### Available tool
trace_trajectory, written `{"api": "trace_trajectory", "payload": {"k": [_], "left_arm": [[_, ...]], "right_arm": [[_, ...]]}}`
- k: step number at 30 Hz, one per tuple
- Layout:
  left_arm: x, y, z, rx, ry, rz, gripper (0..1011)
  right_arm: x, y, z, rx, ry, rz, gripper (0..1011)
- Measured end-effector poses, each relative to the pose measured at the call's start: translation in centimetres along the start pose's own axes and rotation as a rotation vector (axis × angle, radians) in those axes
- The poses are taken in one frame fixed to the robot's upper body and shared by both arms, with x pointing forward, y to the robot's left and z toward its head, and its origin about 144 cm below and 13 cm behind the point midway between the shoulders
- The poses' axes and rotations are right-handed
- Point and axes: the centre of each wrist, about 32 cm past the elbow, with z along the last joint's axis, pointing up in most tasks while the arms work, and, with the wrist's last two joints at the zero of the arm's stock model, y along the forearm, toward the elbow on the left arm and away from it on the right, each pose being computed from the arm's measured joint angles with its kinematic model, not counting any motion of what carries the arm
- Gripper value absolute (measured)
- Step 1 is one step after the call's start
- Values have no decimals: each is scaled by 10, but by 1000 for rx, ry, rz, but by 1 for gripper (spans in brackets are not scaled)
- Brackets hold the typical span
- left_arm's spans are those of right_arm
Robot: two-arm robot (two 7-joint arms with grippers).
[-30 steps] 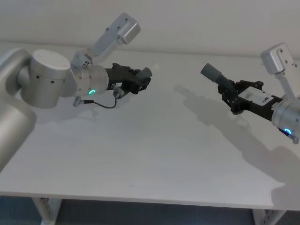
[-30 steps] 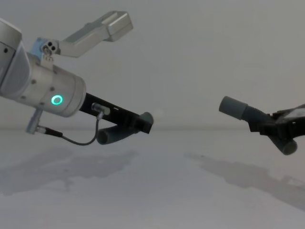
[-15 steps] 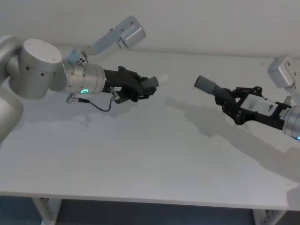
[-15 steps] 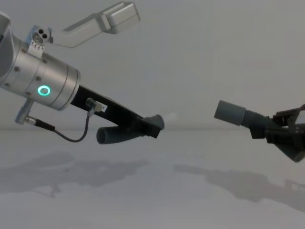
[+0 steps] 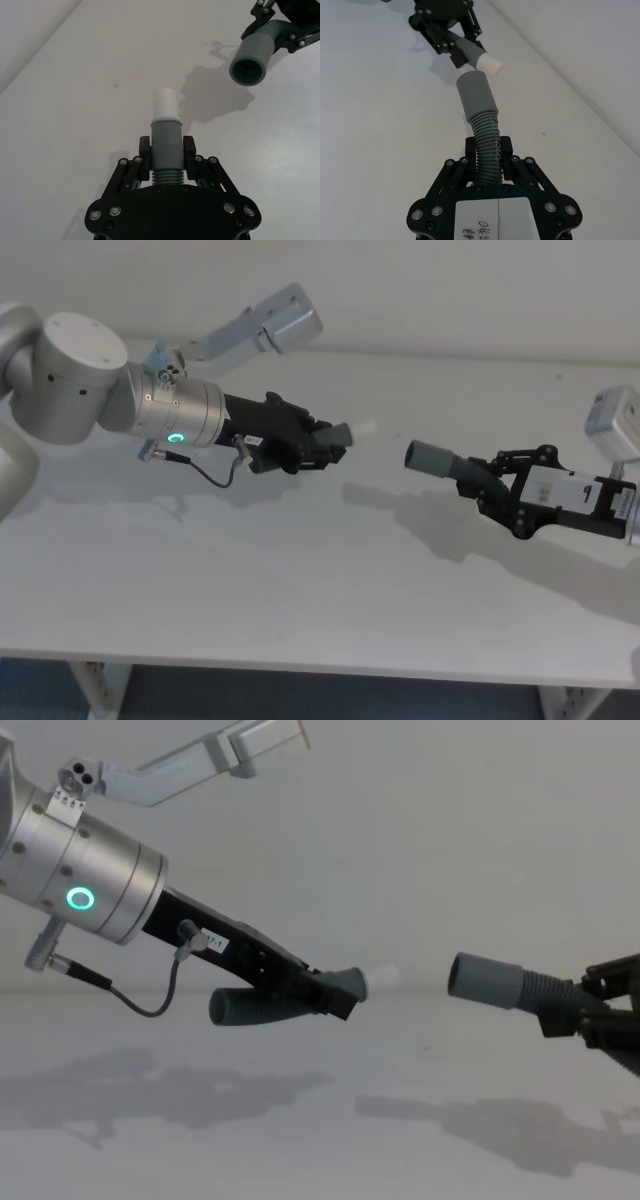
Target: Use both hands to pick up one end of the pipe from the table, align the ends, and insert them.
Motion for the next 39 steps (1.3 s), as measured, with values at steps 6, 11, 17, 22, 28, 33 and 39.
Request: {"api": "trace_trajectory", "payload": {"k": [6, 11, 17, 22, 28, 33, 39], "left_arm": [[-1, 1, 1, 0, -16, -37, 383], [-2, 2, 2, -4, -27, -63, 383], [-2, 3, 2, -14, -40, -103, 383], [-3, 3, 3, -22, -45, -122, 383], [-4, 4, 4, -34, -50, -150, 383], [-5, 4, 4, -38, -52, -165, 383], [-6, 5, 5, -37, -53, -177, 383]], "right_arm": [[-1, -3, 2, 1, -10, 23, 276], [-1, -4, 2, -3, -15, 34, 276], [-2, -5, 3, -9, -18, 40, 276], [-2, -5, 4, -15, -16, 44, 276], [-3, -5, 5, -22, -12, 45, 276], [-3, -5, 5, -27, -9, 42, 276], [-3, -5, 4, -33, -7, 39, 276]]}}
